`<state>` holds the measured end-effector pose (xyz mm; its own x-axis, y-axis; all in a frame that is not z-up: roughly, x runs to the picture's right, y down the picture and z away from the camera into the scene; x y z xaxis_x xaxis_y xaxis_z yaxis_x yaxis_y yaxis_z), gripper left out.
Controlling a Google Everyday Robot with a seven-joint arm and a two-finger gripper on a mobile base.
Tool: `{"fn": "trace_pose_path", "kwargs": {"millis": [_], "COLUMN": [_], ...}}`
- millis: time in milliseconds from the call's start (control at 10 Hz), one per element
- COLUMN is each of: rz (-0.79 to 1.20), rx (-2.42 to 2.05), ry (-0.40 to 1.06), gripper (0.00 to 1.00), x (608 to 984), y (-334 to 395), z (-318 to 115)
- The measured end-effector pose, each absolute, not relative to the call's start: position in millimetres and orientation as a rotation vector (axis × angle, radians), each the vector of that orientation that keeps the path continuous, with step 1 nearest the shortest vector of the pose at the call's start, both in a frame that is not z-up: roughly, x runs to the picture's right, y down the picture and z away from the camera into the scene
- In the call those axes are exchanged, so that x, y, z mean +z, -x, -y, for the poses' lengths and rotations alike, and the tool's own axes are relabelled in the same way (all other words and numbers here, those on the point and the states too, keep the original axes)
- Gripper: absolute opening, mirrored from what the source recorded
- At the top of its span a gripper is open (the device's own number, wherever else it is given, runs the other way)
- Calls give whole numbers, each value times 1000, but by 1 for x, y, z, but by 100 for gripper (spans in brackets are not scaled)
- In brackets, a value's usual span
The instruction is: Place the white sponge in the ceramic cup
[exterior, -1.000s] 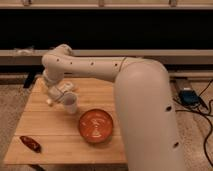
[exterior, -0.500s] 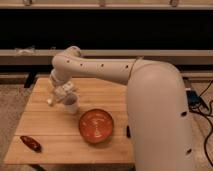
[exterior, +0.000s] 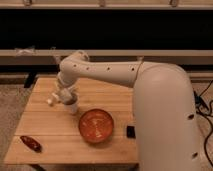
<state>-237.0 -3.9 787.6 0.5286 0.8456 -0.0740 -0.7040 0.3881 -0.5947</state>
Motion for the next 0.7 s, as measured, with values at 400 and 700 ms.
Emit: {"fn": "trace_pose_path", "kwargs": {"millis": [400,700], "rz": [237,230], "rx": [1051,1071], "ry": [595,575], "gripper": [70,70], "x": [793,795], "y": [224,220], "z": [2,1]}}
